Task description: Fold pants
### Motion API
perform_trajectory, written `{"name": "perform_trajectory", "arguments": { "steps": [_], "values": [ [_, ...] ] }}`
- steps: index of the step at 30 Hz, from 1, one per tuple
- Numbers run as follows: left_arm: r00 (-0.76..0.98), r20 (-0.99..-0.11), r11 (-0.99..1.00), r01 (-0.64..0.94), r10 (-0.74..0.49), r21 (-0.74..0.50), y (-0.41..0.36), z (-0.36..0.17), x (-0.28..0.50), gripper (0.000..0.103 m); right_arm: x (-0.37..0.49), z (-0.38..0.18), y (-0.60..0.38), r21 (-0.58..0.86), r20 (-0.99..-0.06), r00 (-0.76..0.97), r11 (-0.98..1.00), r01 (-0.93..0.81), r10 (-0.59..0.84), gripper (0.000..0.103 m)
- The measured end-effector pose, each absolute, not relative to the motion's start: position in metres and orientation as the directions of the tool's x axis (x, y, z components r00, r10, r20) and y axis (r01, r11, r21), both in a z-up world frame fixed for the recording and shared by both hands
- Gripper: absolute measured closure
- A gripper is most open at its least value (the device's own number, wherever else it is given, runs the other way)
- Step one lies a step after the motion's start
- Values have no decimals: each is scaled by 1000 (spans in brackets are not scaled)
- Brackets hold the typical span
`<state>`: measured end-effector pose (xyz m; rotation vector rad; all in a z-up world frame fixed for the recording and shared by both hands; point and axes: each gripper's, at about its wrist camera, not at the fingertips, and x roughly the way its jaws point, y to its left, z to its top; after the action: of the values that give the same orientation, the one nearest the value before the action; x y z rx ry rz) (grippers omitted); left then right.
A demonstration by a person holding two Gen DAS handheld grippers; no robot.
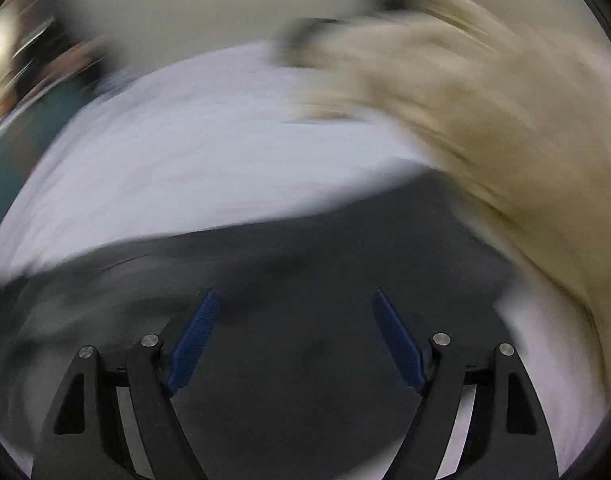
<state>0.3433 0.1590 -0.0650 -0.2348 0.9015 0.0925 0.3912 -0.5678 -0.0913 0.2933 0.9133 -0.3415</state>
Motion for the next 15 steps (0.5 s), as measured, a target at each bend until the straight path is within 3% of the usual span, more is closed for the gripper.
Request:
{"name": "perform_trajectory", "arguments": {
  "steps": [2,4,5,8,10,11,13,14,15],
  "values": [
    [613,-790,972,-175,-17,-157,158,-69,345,1,373,-102,-629,202,-835,524,794,573,-165,21],
    [602,-798,975,-184,14,-122,156,-72,345,1,358,-120,-676,352,-845,532,686,636,-59,28],
    [597,-802,975,-194,33,-105,156,-73,343,1,352,-123,-682,374,-836,546,672,639,-54,41],
    [586,-807,973,-216,67,-76,155,-73,341,1,347,-120,-682,336,-818,566,716,612,-100,42],
    [587,-806,976,-212,80,-58,151,-71,339,1,353,-126,-681,328,-833,550,750,575,-57,47],
    [585,-807,978,-206,84,-47,148,-69,339,1,356,-130,-681,347,-842,540,764,544,-3,62],
    [578,-810,980,-199,95,-28,142,-65,338,1,371,-133,-669,309,-864,503,804,509,13,78],
    [577,-811,980,-195,95,-24,139,-61,338,1,374,-132,-654,283,-867,498,826,488,3,94],
    [574,-813,981,-194,97,-20,136,-58,337,1,380,-127,-647,248,-868,497,852,461,-16,103]
  ]
}}
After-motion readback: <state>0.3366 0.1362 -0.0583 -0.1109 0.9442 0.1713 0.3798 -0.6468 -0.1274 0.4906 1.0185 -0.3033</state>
